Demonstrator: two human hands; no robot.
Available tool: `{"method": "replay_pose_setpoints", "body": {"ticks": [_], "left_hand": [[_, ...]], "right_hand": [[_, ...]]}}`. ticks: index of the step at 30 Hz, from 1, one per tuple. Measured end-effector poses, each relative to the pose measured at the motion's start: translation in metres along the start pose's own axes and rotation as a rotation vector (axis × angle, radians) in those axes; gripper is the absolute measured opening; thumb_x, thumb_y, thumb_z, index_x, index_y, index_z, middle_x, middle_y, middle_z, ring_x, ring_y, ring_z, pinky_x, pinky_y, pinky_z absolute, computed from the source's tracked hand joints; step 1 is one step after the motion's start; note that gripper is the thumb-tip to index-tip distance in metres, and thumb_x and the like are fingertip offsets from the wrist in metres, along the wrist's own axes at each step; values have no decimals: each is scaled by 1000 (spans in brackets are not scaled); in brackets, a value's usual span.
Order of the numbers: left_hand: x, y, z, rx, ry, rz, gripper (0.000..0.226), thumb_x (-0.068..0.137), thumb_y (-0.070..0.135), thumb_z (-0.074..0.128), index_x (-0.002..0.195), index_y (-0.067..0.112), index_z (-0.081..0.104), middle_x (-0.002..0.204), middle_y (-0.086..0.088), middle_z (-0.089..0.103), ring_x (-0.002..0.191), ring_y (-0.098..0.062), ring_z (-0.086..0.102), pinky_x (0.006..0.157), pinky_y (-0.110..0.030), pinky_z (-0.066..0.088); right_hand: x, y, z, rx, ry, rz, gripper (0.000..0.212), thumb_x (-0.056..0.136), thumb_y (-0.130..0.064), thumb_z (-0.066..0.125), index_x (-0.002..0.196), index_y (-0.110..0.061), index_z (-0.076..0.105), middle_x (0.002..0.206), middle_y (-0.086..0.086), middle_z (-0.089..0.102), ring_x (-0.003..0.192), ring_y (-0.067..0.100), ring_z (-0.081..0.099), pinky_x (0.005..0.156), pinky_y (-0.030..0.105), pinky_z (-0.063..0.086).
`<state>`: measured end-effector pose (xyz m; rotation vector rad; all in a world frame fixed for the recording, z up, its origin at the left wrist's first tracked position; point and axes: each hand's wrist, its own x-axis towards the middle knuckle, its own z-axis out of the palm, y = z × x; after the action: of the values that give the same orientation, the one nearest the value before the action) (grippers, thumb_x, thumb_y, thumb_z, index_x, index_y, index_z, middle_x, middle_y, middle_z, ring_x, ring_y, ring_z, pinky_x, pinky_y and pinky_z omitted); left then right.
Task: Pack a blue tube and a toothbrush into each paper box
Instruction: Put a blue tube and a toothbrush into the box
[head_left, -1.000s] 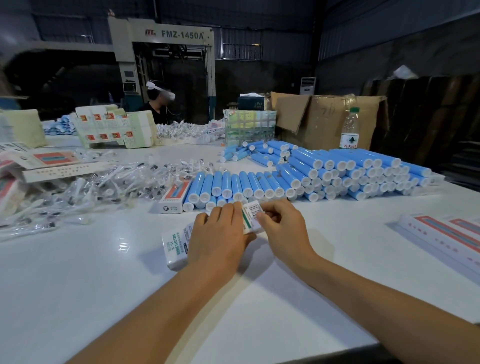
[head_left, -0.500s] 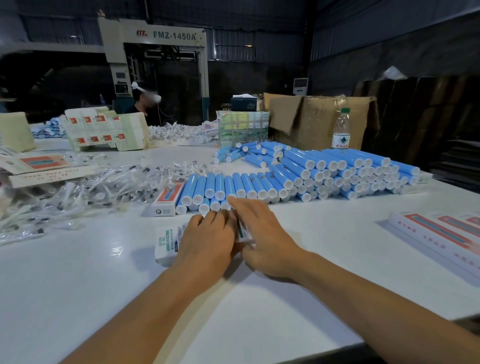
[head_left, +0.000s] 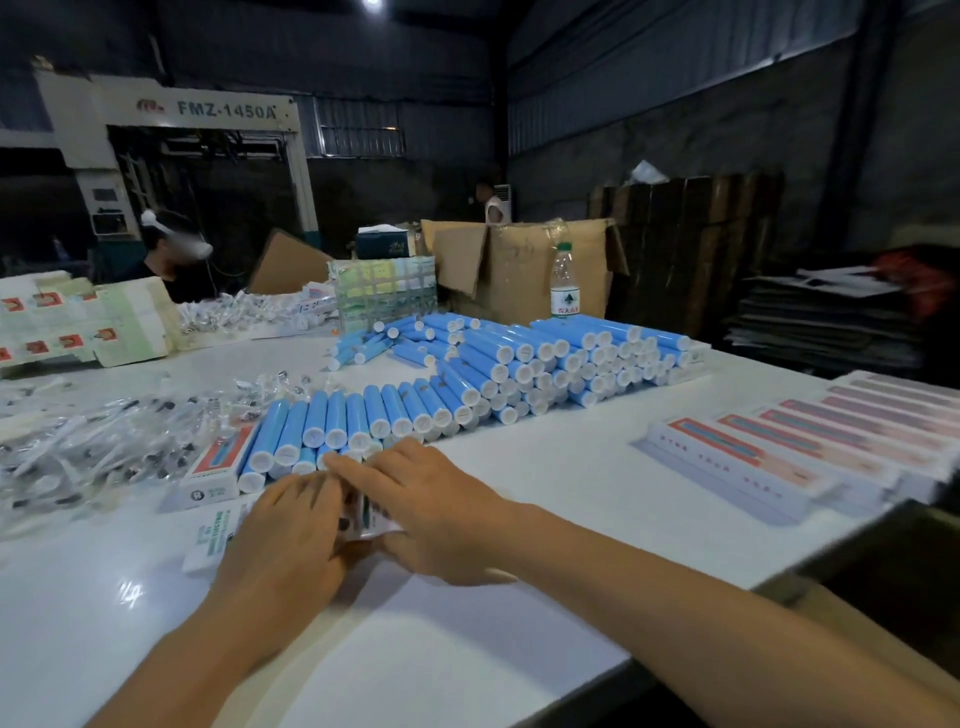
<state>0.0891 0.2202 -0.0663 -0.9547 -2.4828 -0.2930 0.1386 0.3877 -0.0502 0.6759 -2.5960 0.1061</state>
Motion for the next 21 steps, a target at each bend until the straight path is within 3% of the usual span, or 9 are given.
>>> {"method": "replay_pose_setpoints", "body": {"ticks": [3,6,8,10,12,15,18,21], "left_hand": [[0,3,-1,-40,54,68,38,72,24,80,101,12,59,94,-3,63,84,-25,55,78,-43,49],[3,1,-8,-238,147,18,43,83,27,67,121,11,55,111,-2,58,98,-19,49,87,-35,43],[7,-1,-18,-515,289,-23,48,84,26,63,129,15,50,115,5,54,104,-11,48,87,-20,39],[10,-1,-30,-919,401,-117,42,87,14,64,122,32,51,109,17,61,99,1,55,80,-8,42],[13,-2,-38,-1341,434,-236,34,91,4,54,110,32,55,98,19,67,95,1,61,76,-13,50],[13,-2,-42,-1806,394,-378,24,91,3,44,102,19,59,90,4,70,90,-13,66,78,-29,57],[11,-2,-41,-1994,347,-505,21,91,9,44,106,14,59,90,-3,71,88,-17,68,80,-35,57],[11,-9,-31,-2079,289,-546,35,91,11,44,123,11,56,113,-11,66,109,-25,61,97,-47,46]], "right_hand": [[-3,3,4,155,52,32,78,85,-16,66,150,-10,23,130,14,48,113,27,37,102,37,31],[-3,3,4,526,179,251,88,84,-29,71,151,-25,15,143,7,38,129,17,33,109,36,31],[1,4,3,665,274,354,94,81,-33,74,147,-39,7,146,-1,35,132,10,32,109,31,30],[2,4,3,708,291,377,92,82,-34,73,141,-47,3,146,-6,34,132,5,32,110,31,30],[1,1,5,701,244,363,91,82,-42,70,142,-53,2,147,-10,32,133,3,30,111,32,29],[3,-5,9,646,181,318,87,82,-50,66,147,-47,7,147,-10,31,132,3,28,109,31,26],[9,-12,11,577,158,268,77,84,-48,59,148,-43,15,130,-10,40,113,2,35,97,24,34],[10,-15,11,539,119,254,67,88,-43,56,146,-45,21,118,-7,38,102,3,36,83,17,40]]}}
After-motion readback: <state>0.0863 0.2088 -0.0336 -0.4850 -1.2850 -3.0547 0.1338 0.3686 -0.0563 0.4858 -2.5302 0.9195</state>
